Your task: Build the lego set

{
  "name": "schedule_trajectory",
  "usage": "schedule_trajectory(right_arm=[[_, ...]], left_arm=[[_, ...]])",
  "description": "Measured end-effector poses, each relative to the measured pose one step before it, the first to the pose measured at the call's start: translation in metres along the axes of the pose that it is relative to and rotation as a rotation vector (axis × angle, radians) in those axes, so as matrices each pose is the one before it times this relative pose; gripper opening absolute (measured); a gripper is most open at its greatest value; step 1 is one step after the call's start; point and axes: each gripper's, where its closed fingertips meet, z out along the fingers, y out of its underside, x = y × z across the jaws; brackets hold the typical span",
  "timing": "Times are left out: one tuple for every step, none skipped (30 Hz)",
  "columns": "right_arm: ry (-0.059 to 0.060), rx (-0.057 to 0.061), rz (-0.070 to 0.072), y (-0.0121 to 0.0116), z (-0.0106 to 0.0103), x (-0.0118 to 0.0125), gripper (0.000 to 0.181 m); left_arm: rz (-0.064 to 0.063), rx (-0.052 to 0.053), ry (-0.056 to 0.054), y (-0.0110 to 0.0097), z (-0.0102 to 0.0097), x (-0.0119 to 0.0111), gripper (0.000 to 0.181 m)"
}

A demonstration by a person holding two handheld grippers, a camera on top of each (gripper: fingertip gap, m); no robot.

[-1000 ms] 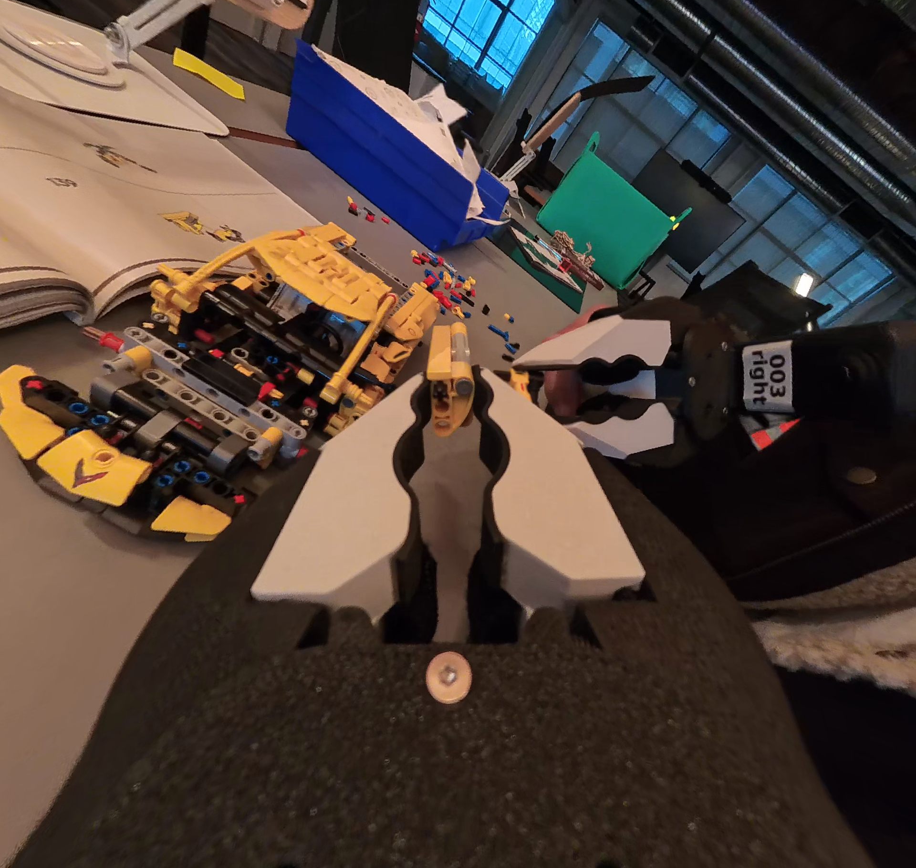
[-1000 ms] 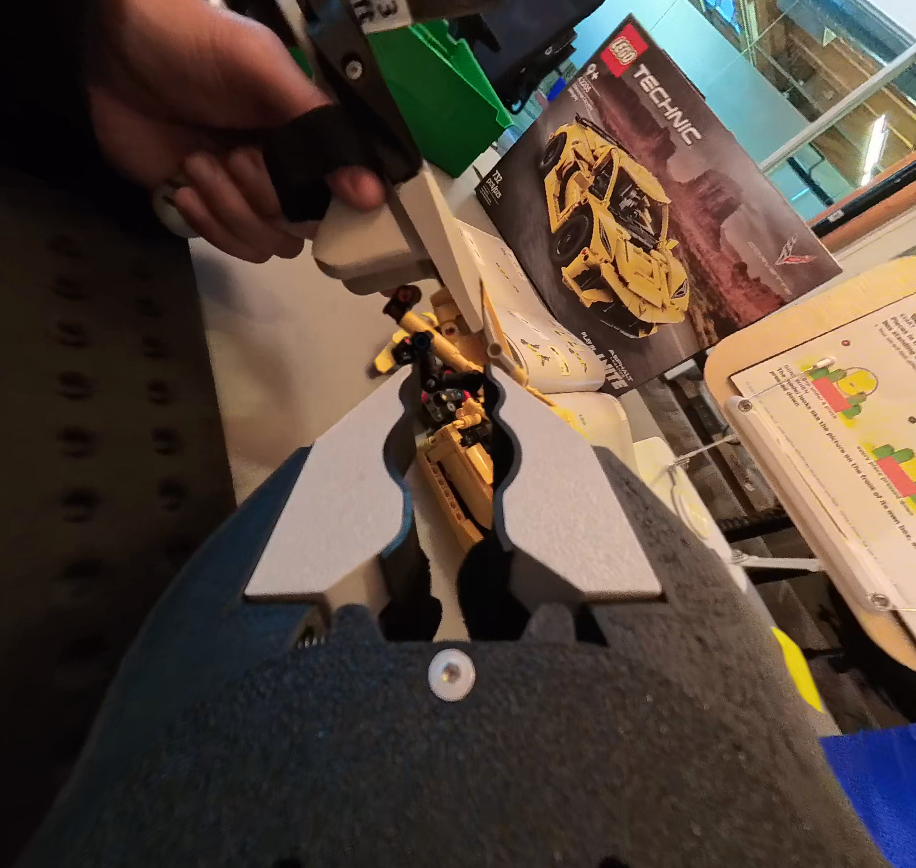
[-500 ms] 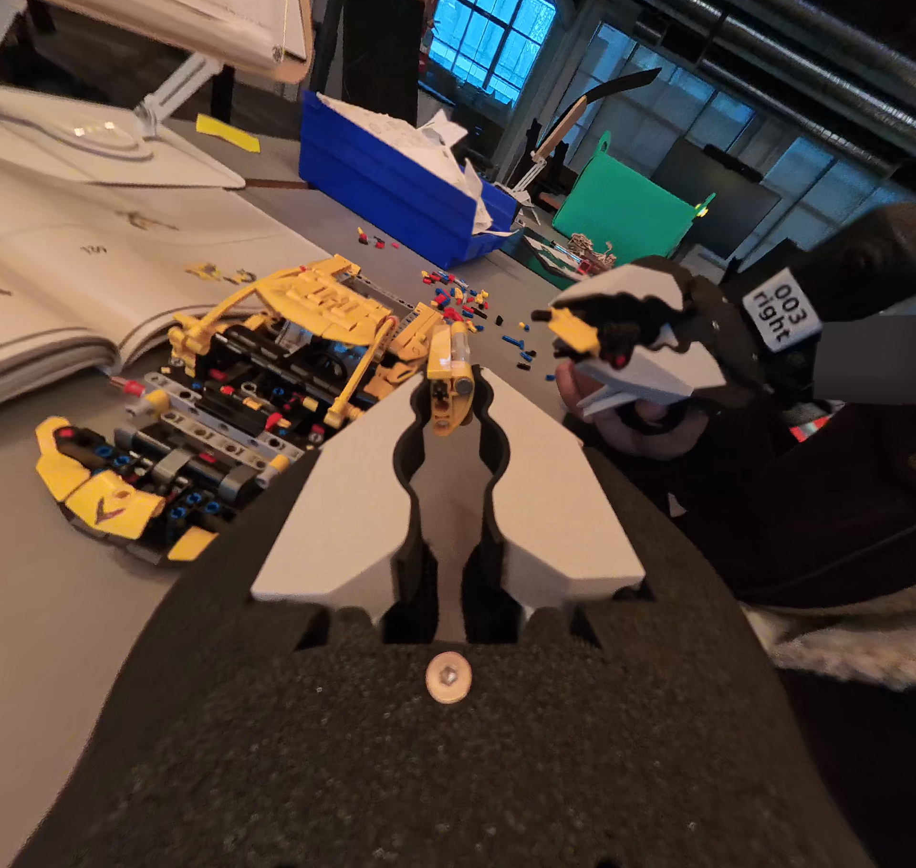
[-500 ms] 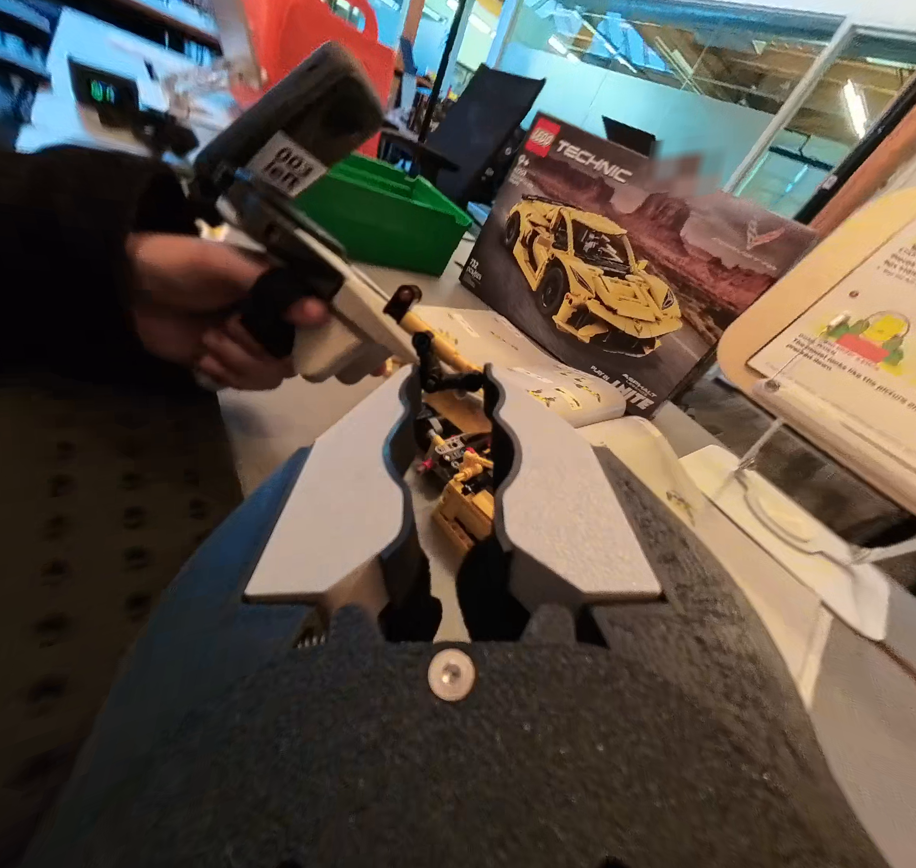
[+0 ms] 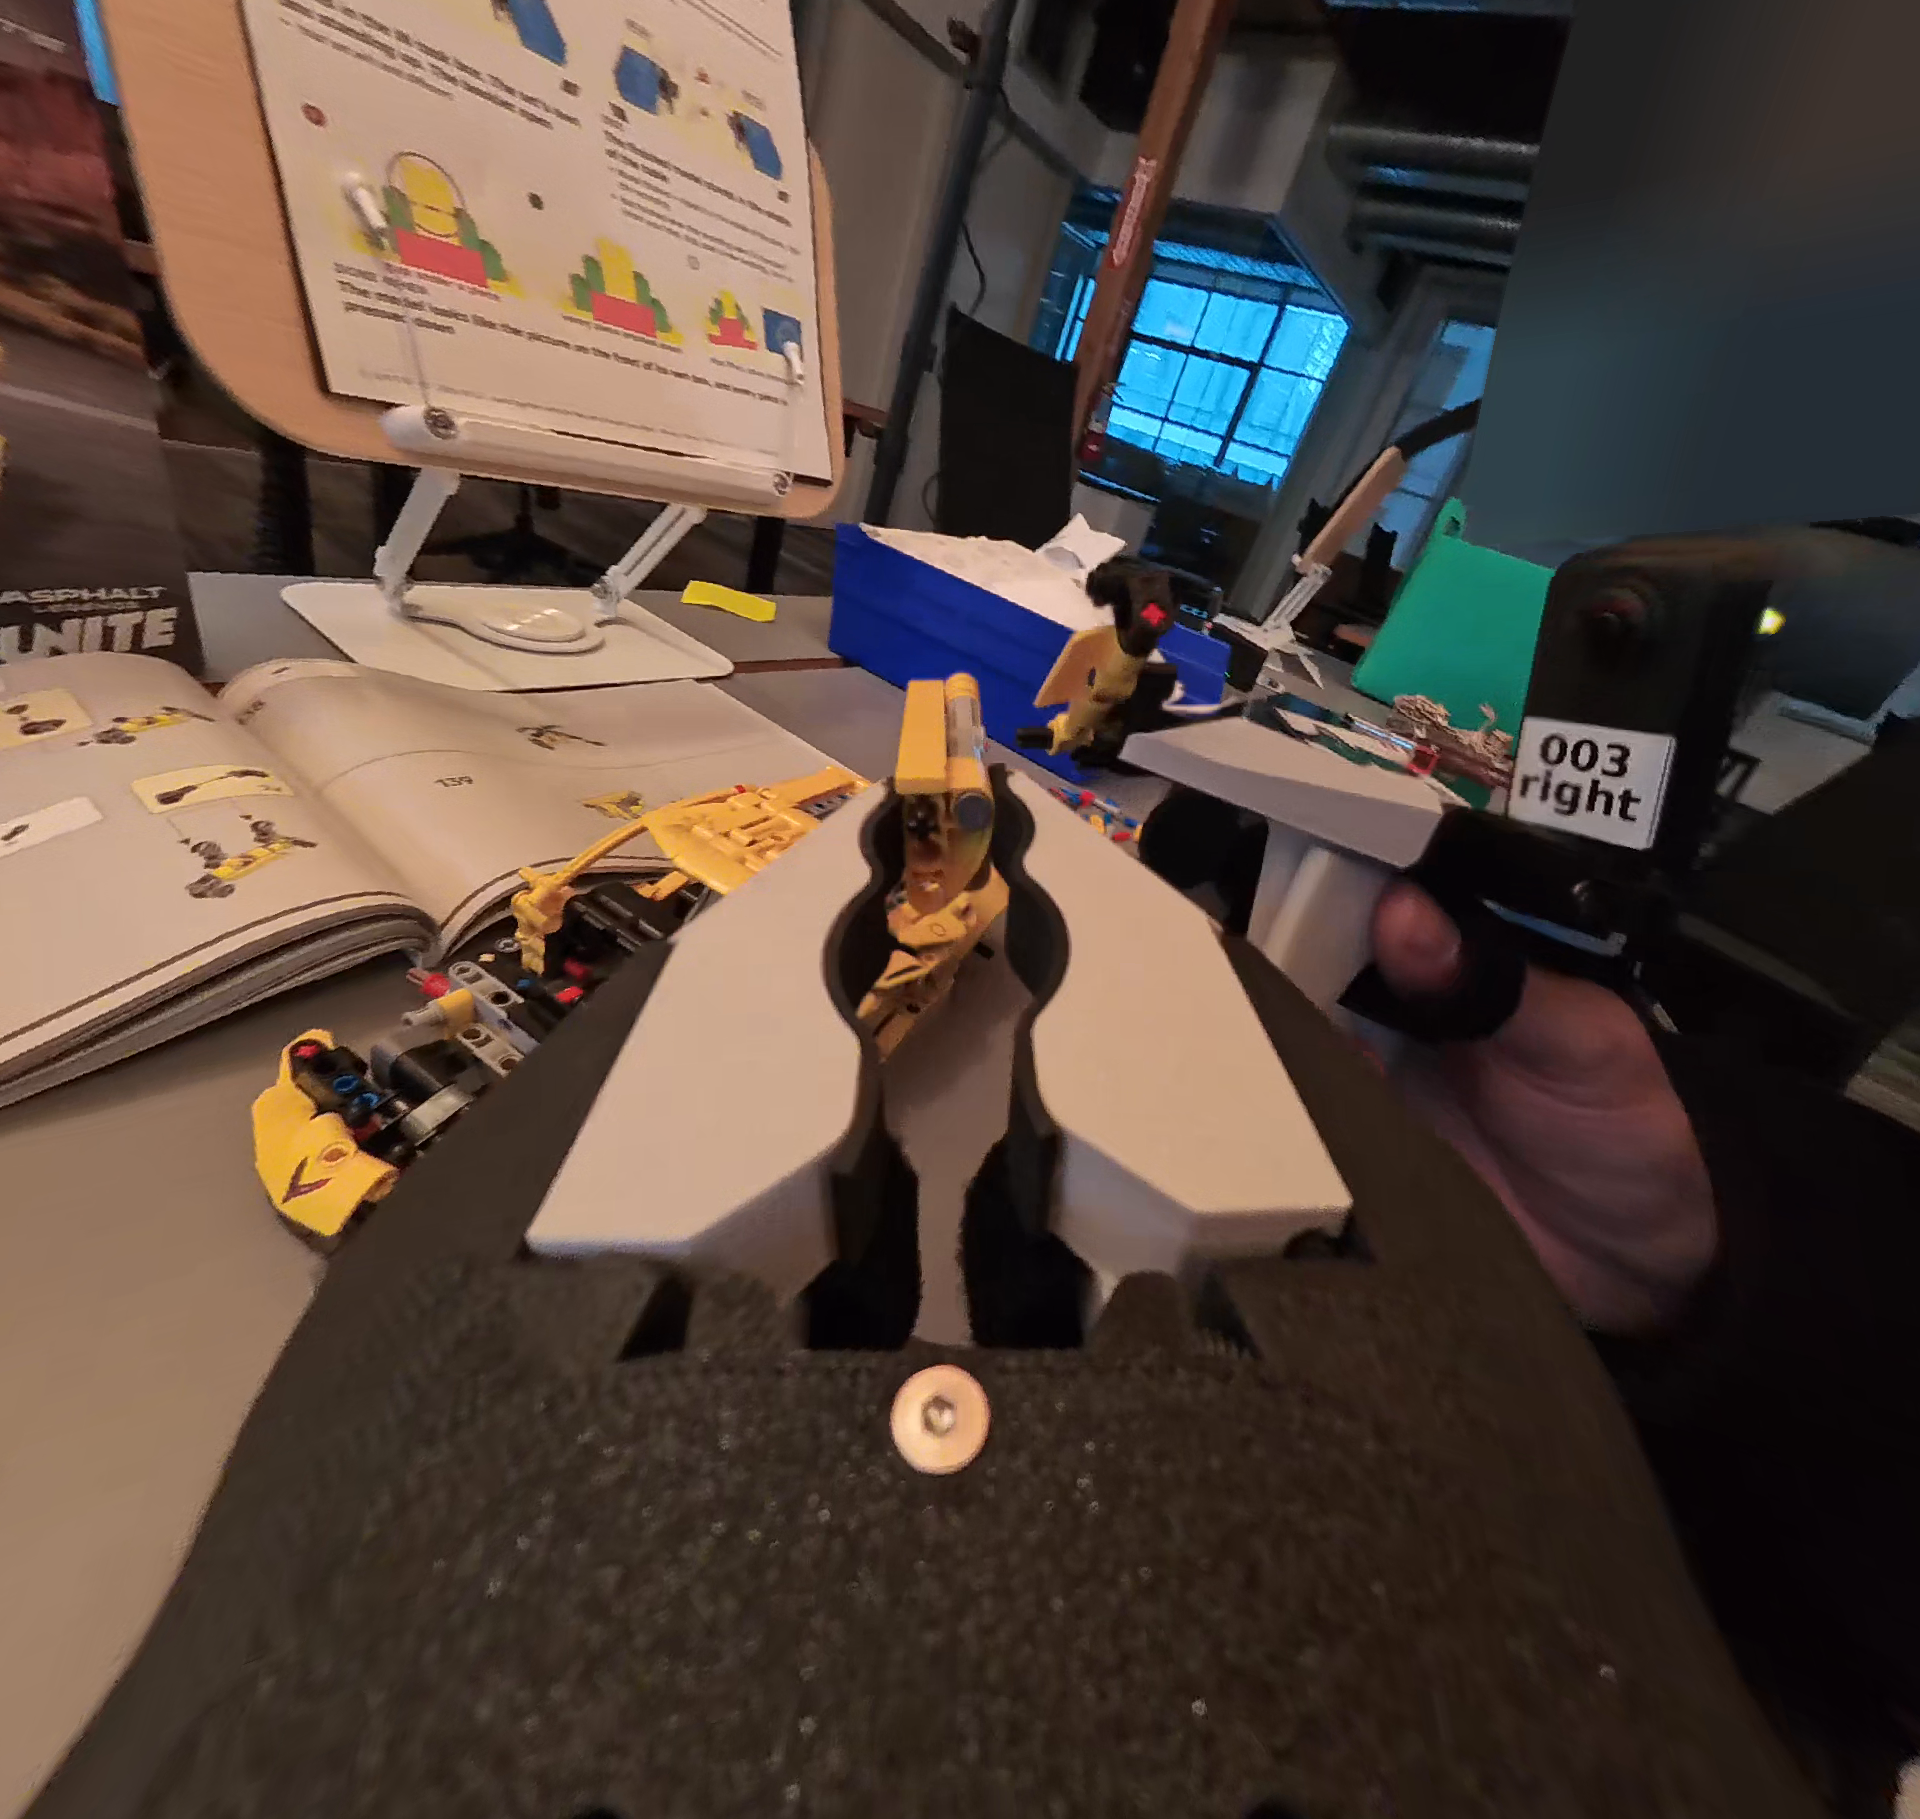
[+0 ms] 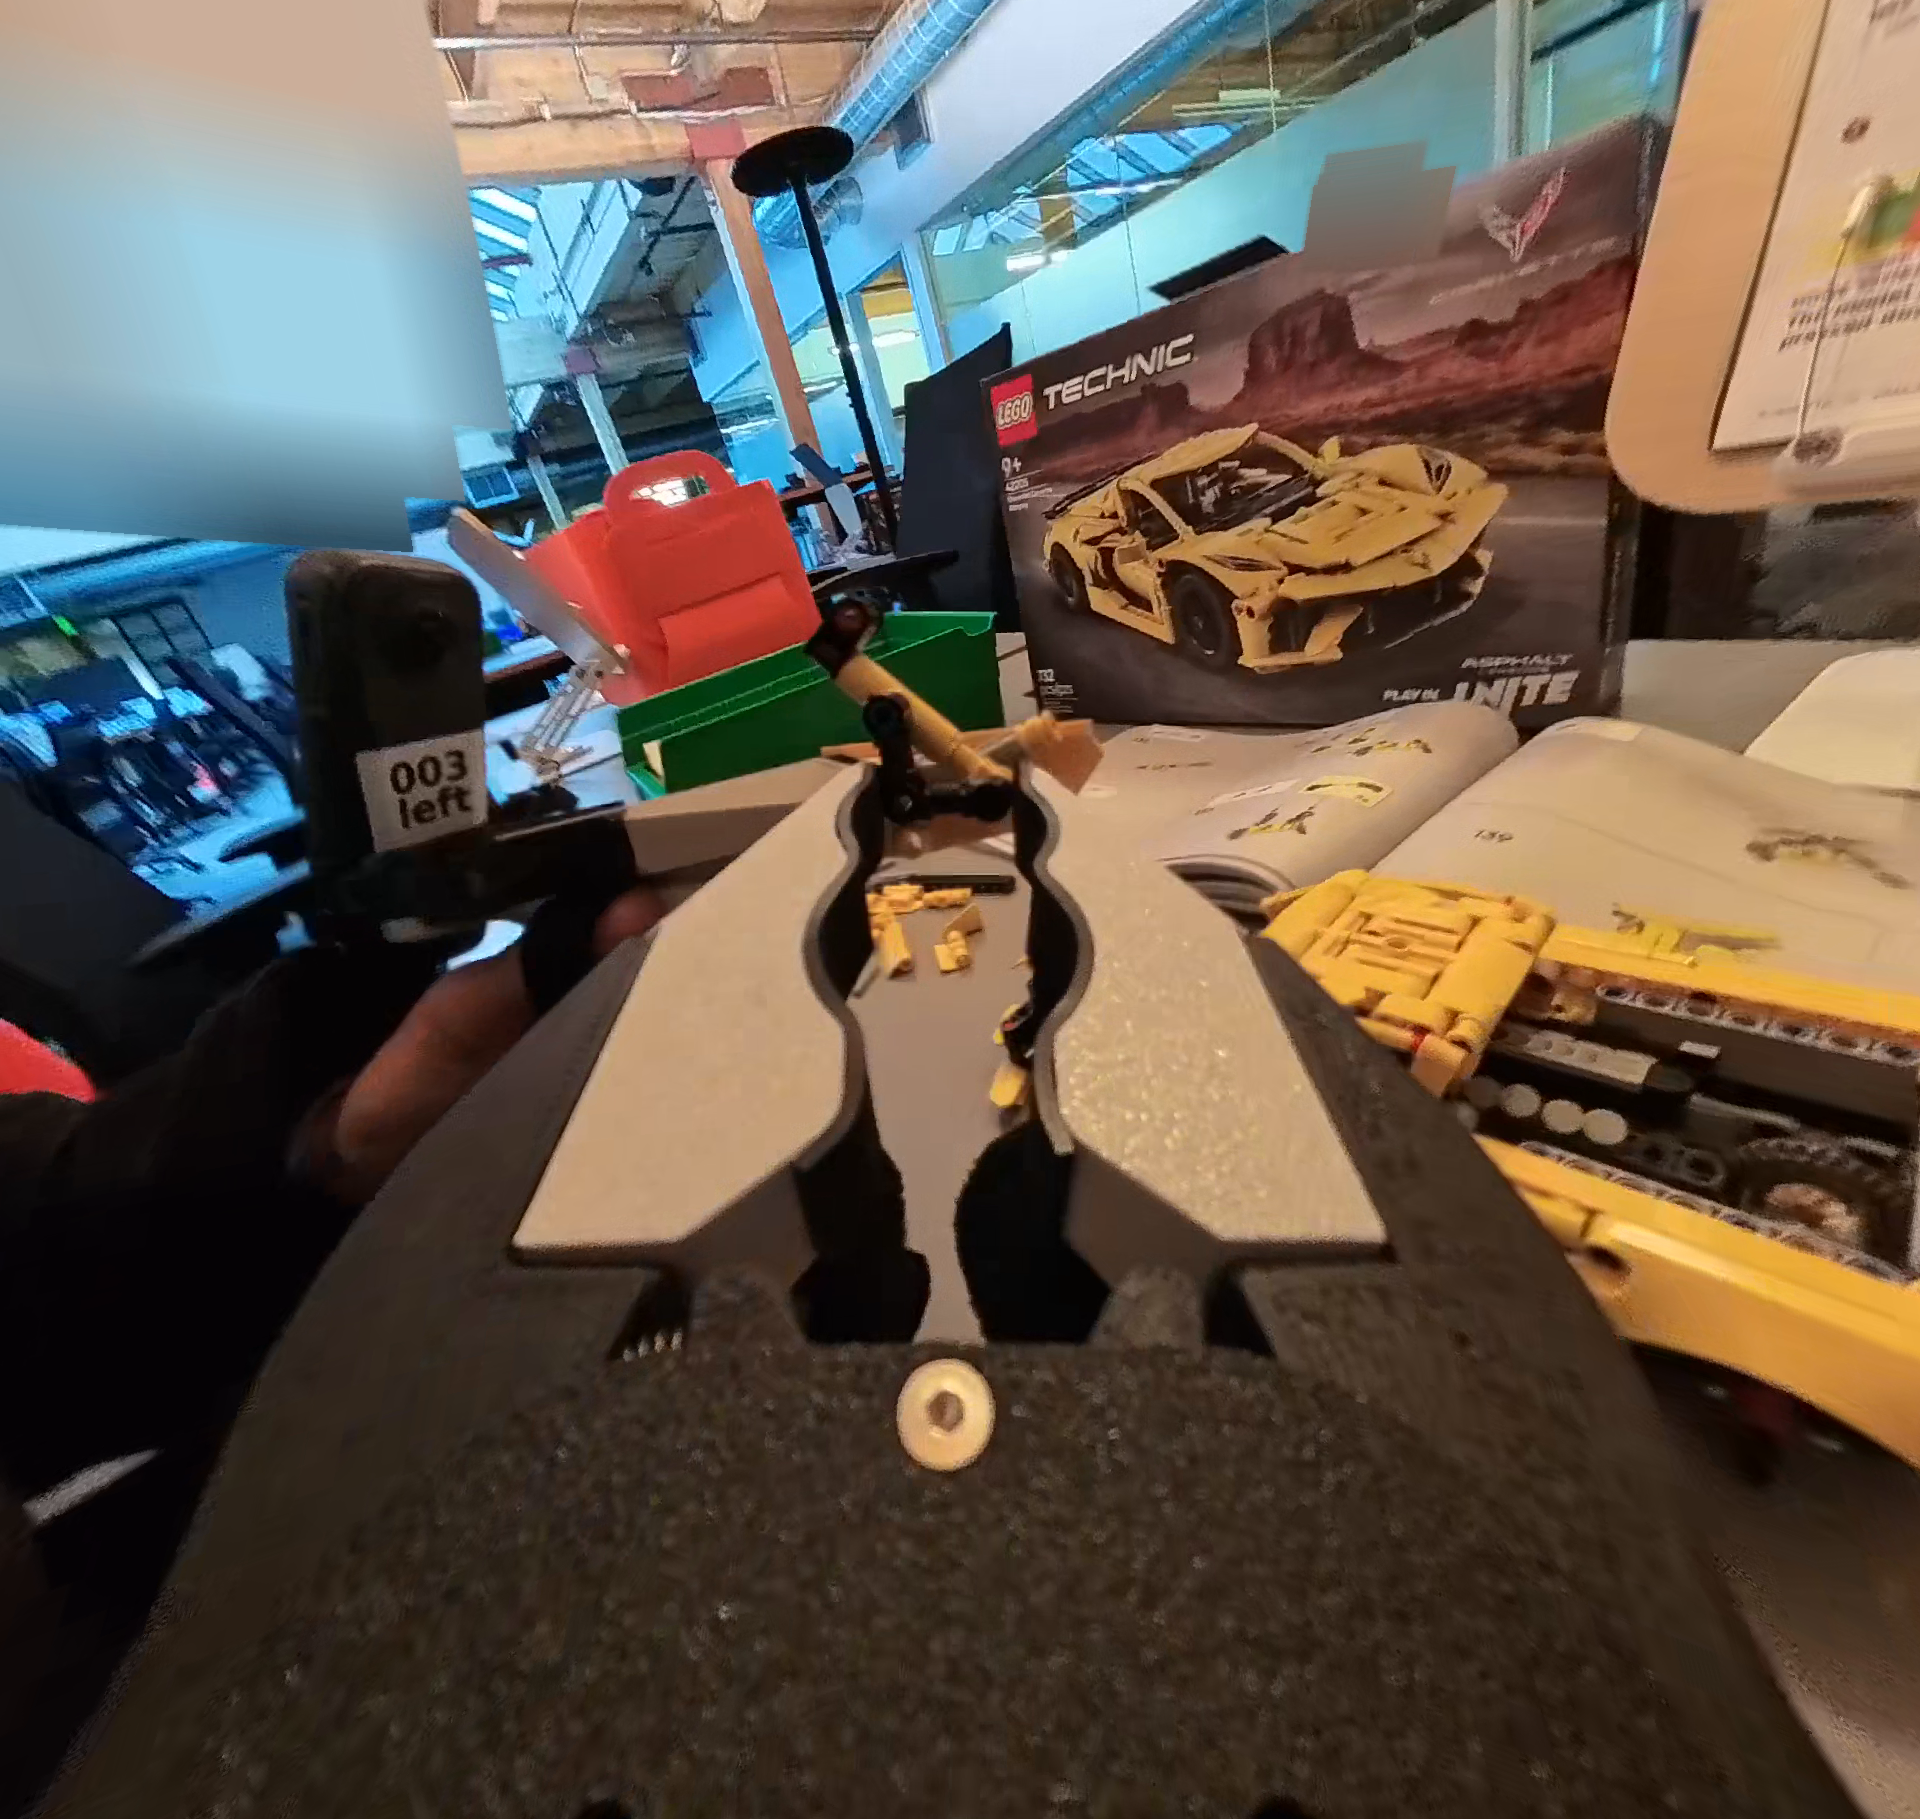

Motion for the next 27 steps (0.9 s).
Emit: schedule_trajectory(right_arm=[[-0.0040,0.0040,0.0405,0.00084,0.00038,0.00199,0.023],[-0.0050,0.0099,0.0396,-0.00032,0.00022,0.00176,0.023],[-0.0044,0.0073,0.0349,-0.00012,0.00041,0.00168,0.023],[-0.0022,-0.0023,0.0282,0.00155,0.00110,0.00190,0.023],[-0.0016,-0.0048,0.0238,0.00185,0.00105,0.00171,0.023],[-0.0082,0.0034,0.0219,0.00030,0.00078,0.00036,0.023],[-0.0061,0.0020,0.0186,0.00019,0.00086,0.00011,0.023],[-0.0006,-0.0020,0.0092,0.00097,0.00127,0.00088,0.023],[-0.0043,-0.0098,0.0134,0.00260,0.00193,0.00029,0.023],[-0.0052,-0.0093,0.0218,0.00252,0.00152,0.00043,0.023],[-0.0037,-0.0002,0.0253,0.00112,0.00095,0.00076,0.023],[-0.0064,0.0053,0.0241,-0.00002,0.00010,0.00080,0.023],[-0.0052,-0.0046,0.0209,0.00135,0.00033,0.00102,0.023],[0.0002,-0.0037,0.0146,0.00120,0.00016,0.00121,0.023],[-0.0018,0.0001,0.0081,0.00030,-0.00008,0.00049,0.023],[-0.0017,0.0000,0.0042,-0.00002,0.00008,0.00005,0.023],[-0.0017,-0.0010,-0.0011,-0.00006,0.00011,-0.00036,0.023],[0.0000,-0.0032,-0.0063,0.00059,0.00050,-0.00044,0.023],[0.0022,-0.0063,-0.0093,0.00107,0.00055,-0.00029,0.023],[0.0057,-0.0033,-0.0128,0.00058,0.00041,0.00023,0.023],[0.0077,-0.0015,-0.0117,0.00015,0.00005,0.00074,0.023],[0.0076,-0.0055,-0.0077,0.00070,-0.00002,0.00122,0.023],[0.0044,-0.0029,-0.0044,0.00034,-0.00011,0.00066,0.023],[-0.0003,-0.0002,-0.0016,0.00012,0.00001,-0.00025,0.023],[0.0027,-0.0030,-0.0067,0.00045,0.00018,0.00014,0.023],[0.0099,-0.0083,-0.0201,0.00115,0.00009,0.00080,0.023],[0.0078,-0.0071,-0.0280,0.00077,0.00015,-0.00006,0.023]], left_arm=[[-0.0077,0.0015,-0.0111,0.00057,0.00085,-0.00139,0.015],[-0.0055,-0.0063,-0.0030,0.00179,0.00160,-0.00032,0.016],[-0.0012,-0.0076,-0.0067,0.00193,0.00160,-0.00092,0.016],[-0.0026,-0.0068,-0.0087,0.00148,0.00110,-0.00135,0.016],[-0.0067,-0.0022,-0.0058,0.00061,0.00049,-0.00111,0.016],[-0.0069,-0.0015,0.0006,0.00067,0.00024,-0.00029,0.016],[-0.0037,-0.0060,-0.0005,0.00120,0.00031,-0.00037,0.016],[-0.0028,-0.0045,0.0008,0.00083,0.00041,-0.00011,0.016],[-0.0036,-0.0031,-0.0002,0.00055,0.00021,-0.00009,0.016],[-0.0002,0.0009,-0.0120,-0.00013,-0.00040,-0.00224,0.016],[-0.0066,-0.0017,-0.0056,0.00037,-0.00019,-0.00176,0.016],[-0.0112,-0.0035,0.0014,0.00091,0.00022,-0.00081,0.016],[-0.0090,-0.0040,-0.0012,0.00087,-0.00005,-0.00101,0.016],[0.0008,-0.0071,-0.0059,0.00124,0.00011,-0.00111,0.016],[0.0038,-0.0040,-0.0047,0.00072,0.00007,-0.00051,0.016],[0.0037,-0.0017,-0.0029,0.00020,0.00003,-0.00020,0.016],[0.0055,-0.0093,-0.0052,0.00153,0.00067,-0.00049,0.016],[0.0032,-0.0142,-0.0037,0.00250,0.00105,-0.00044,0.016],[0.0002,-0.0045,-0.0020,0.00074,0.00048,-0.00023,0.016],[-0.0009,0.0087,0.0025,-0.00155,-0.00038,0.00029,0.016],[-0.0007,0.0035,0.0032,-0.00069,-0.00025,0.00050,0.016],[0.0013,-0.0059,0.0007,0.00111,0.00035,0.00023,0.016],[0.0048,-0.0052,-0.0041,0.00085,0.00045,-0.00021,0.016],[0.0043,-0.0006,-0.0021,-0.00006,0.00000,-0.00010,0.016],[0.0017,-0.0004,-0.0014,-0.00007,-0.00016,-0.00007,0.016],[-0.0003,-0.0046,-0.0019,0.00087,0.00020,-0.00047,0.016],[-0.0024,-0.0038,0.0006,0.00056,0.00000,-0.00025,0.016]])
